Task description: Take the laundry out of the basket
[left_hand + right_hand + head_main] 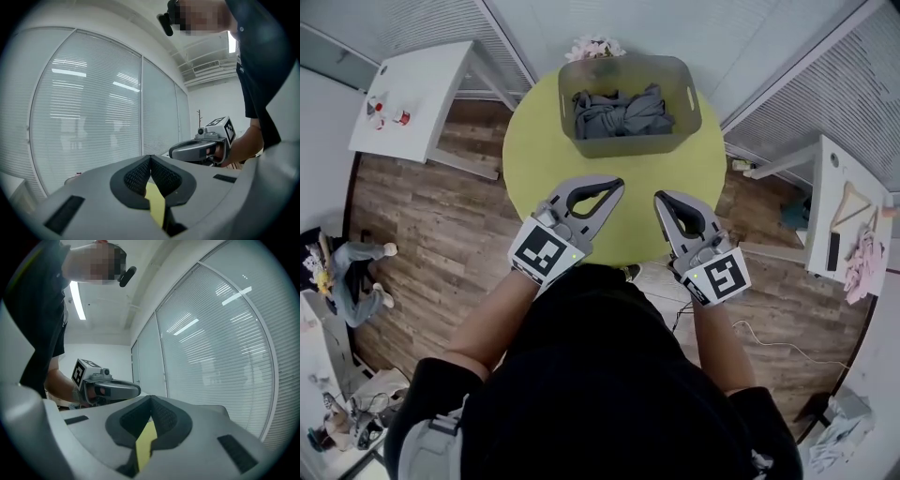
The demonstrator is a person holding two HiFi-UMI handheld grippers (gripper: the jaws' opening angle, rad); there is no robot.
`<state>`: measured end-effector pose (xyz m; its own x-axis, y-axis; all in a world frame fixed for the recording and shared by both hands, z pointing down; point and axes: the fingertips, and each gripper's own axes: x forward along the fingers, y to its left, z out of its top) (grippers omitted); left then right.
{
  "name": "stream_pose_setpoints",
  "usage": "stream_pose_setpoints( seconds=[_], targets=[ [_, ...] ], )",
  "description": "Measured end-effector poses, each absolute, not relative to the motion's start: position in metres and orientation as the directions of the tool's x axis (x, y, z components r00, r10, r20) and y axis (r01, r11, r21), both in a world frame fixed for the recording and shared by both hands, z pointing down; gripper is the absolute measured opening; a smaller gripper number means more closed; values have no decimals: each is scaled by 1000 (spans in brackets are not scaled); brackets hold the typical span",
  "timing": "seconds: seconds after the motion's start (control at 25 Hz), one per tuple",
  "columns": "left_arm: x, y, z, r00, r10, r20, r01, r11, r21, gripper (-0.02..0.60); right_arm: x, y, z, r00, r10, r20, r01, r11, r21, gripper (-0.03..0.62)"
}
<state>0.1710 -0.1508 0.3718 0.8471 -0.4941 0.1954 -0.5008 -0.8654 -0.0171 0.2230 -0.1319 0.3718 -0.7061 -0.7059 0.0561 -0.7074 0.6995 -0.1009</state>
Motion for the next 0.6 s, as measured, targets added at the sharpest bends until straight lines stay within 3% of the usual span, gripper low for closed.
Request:
stream_pose_setpoints(
  seconds=[0.6],
  targets=[
    [175, -275, 432, 789, -427, 441, -427, -898, -107, 12, 223, -210, 393, -676, -727, 119, -736, 674, -64, 23]
  ],
)
